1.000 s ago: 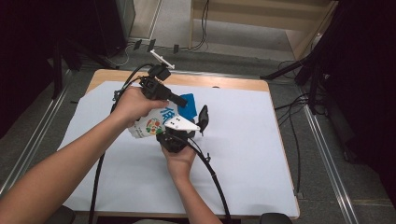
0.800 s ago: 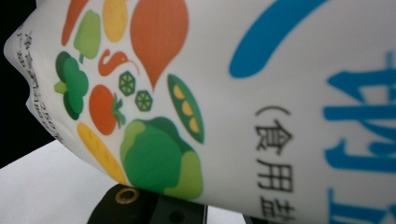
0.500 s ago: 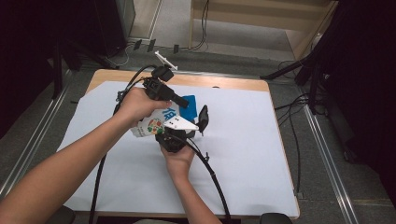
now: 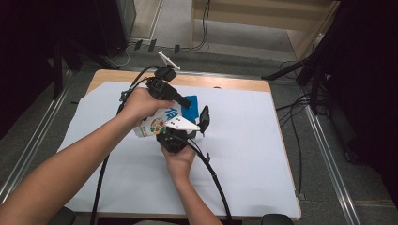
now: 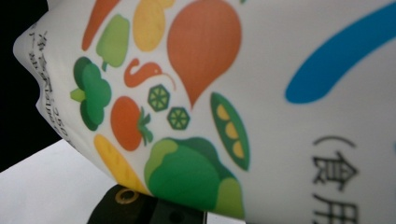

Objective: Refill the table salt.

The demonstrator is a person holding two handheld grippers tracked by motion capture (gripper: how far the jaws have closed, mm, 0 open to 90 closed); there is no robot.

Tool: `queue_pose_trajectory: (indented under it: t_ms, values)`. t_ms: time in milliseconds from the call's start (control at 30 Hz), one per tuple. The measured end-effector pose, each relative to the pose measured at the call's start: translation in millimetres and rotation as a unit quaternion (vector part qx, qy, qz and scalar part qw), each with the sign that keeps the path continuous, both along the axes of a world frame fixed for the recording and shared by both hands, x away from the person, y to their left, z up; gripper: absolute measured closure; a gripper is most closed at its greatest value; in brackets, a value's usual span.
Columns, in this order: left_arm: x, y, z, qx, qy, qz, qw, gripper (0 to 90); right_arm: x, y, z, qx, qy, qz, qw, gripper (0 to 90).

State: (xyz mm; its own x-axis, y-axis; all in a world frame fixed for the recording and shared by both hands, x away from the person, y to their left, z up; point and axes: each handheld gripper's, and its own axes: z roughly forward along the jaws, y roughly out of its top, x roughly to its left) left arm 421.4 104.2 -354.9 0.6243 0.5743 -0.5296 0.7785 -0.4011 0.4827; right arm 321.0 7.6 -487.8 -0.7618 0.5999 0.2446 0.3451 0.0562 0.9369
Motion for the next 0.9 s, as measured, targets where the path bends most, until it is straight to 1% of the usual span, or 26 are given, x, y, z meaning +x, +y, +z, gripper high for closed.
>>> queue_pose_trajectory:
  t_ms: [367,500,567,600,733,833,900]
  values:
    - [0.5,-3.2,-0.3,0.006,-0.002,-0.004,1.0,90.0,1.2,-0.1,-0.4,-0.001,0.0,-0.004,1.0,90.0]
    - [0.5,-4.0,-0.6,0.005,-0.002,-0.003,1.0,90.0,2.2,0.0,-0.6,-0.005,-0.004,-0.003,1.0,90.0]
    - [0.5,-4.6,-1.1,0.007,-0.005,-0.005,0.9999,90.0,3.1,0.0,-1.1,-0.007,-0.005,-0.004,1.0,90.0]
    - [0.3,-5.0,-1.4,0.007,-0.005,-0.004,1.0,90.0,3.1,0.4,-1.5,-0.007,-0.002,-0.004,1.0,90.0]
    - [0.3,-5.9,-1.9,0.009,-0.006,-0.006,0.9999,90.0,4.2,1.3,-3.1,-0.01,-0.003,-0.002,0.9999,90.0]
    - [0.4,-6.0,-1.9,0.007,-0.006,-0.001,1.0,90.0,4.9,1.4,-3.4,-0.01,-0.004,-0.001,0.9999,90.0]
    - [0.6,-5.9,-2.0,0.009,-0.006,0.0,0.9999,90.0,4.9,1.7,-3.1,-0.011,0.002,0.0,0.9999,90.0]
